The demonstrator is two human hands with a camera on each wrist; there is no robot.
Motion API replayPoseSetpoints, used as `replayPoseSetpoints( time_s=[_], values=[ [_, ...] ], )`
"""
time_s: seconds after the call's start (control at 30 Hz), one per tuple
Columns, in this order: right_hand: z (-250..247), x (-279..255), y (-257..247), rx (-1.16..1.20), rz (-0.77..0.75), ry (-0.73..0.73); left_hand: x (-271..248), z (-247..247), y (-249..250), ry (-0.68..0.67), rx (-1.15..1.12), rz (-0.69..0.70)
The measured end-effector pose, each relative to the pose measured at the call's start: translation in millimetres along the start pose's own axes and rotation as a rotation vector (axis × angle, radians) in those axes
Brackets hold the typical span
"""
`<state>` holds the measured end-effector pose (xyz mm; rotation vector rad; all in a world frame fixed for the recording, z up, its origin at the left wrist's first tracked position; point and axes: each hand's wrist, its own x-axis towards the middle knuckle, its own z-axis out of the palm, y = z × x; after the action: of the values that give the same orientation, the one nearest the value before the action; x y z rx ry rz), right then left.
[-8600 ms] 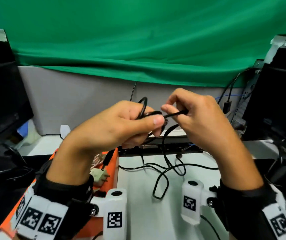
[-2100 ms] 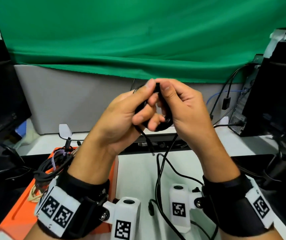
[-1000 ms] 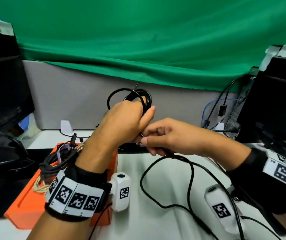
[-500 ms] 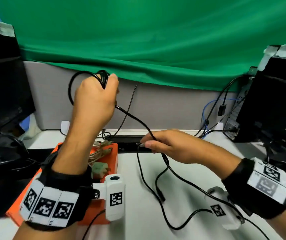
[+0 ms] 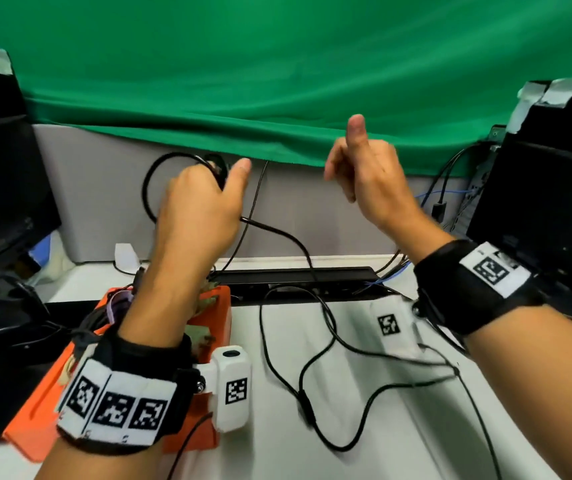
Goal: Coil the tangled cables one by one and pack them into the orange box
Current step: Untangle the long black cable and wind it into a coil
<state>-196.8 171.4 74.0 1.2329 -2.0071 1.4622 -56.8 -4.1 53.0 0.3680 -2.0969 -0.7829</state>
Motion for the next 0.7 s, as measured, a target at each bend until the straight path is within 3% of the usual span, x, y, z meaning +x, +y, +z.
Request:
replayPoseSetpoints(
  time_s=[0.07,0.13,0.23,0.3,0.33,0.4,0.5,0.57,0.63,0.7],
  values=[
    [-14.6,6.9,-1.1,-0.315,-0.202,0.016,6.3,-7.1,-11.5,0.101,0.074,-0.056],
    [-28.4,19.9,2.6,-0.421,-0.267,0.079,12.3,-16.3,-22.3,0.128,0.108,-0.099],
    [-38.5,40.6,9.1,-0.209,-0.17,0.294,17.8,-20.1,-30.1,0.058,0.034,-0.146],
    [-34.9,42.0,10.7,-0.07,-0.102,0.316,16.3,-16.7,-27.7,0.051,0.061,-0.128],
    [-31.2,38.4,7.6,-0.002,-0.057,0.245,15.1,-14.7,-25.6,0.061,0.076,-0.114],
    [-17.5,23.2,-1.5,0.042,0.047,-0.053,13.7,-11.5,-22.9,0.101,0.091,-0.106],
    [12.6,-15.5,-19.1,-0.24,0.118,-0.58,16.2,-9.4,-26.2,0.14,0.084,-0.153],
    [34.1,-43.6,-23.2,-0.469,0.091,-0.799,17.4,-7.2,-31.1,0.131,0.067,-0.185],
    [52.0,-66.2,-23.4,-0.559,0.106,-0.827,16.9,-5.0,-32.4,0.109,0.013,-0.196],
    [64.0,-78.4,-21.9,-0.48,0.177,-0.713,16.7,-3.5,-30.2,0.029,-0.169,-0.242]
  ],
)
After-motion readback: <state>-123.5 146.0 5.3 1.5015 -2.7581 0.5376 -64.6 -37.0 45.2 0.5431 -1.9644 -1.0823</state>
